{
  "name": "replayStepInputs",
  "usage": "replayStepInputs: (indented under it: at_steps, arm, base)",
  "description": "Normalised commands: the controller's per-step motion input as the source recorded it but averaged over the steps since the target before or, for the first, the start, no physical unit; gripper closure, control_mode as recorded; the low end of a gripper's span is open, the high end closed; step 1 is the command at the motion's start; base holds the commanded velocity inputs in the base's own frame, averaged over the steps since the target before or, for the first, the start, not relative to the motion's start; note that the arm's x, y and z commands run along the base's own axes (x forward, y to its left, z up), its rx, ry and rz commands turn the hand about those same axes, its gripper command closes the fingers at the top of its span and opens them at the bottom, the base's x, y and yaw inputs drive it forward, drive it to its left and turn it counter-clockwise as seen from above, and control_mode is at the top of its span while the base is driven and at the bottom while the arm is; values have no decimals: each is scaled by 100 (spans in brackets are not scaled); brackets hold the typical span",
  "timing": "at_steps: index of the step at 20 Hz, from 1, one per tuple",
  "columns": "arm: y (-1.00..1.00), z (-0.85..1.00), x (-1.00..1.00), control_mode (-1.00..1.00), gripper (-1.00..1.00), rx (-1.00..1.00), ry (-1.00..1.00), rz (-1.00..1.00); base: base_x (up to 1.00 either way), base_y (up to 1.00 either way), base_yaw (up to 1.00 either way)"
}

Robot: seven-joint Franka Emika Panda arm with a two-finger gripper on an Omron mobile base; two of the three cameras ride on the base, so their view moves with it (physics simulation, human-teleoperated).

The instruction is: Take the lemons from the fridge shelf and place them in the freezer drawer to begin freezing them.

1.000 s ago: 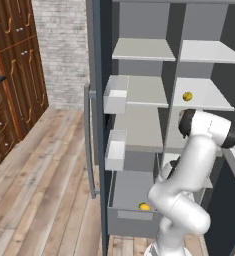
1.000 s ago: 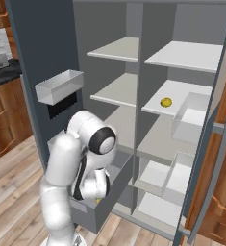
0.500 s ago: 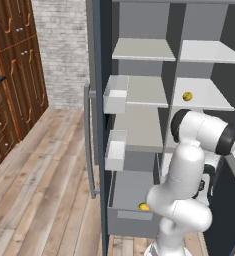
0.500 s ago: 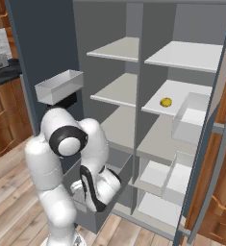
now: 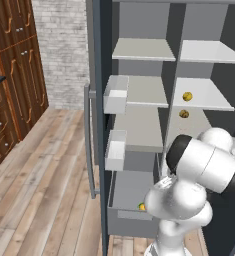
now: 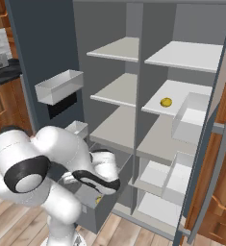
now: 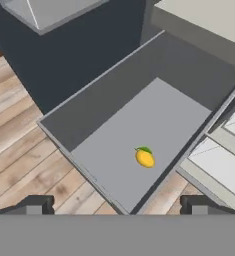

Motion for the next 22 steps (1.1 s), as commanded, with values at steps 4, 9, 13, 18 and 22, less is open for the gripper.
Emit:
replayStepInputs:
  at_steps: [4, 9, 13, 18, 22]
  arm:
    - [0, 85, -21, -100, -100, 15, 6, -10]
    - [0, 73, -34, -100, -100, 18, 4, -10]
    - [-11, 84, -39, -100, -100, 21, 7, -5]
    - [-9, 98, -23, -100, -100, 23, 11, -4]
    - [0, 100, -12, -100, -100, 28, 12, -4]
  base:
    - [0, 0, 0]
    - [0, 0, 0]
    - [0, 0, 0]
    - [0, 0, 0]
    - [0, 0, 0]
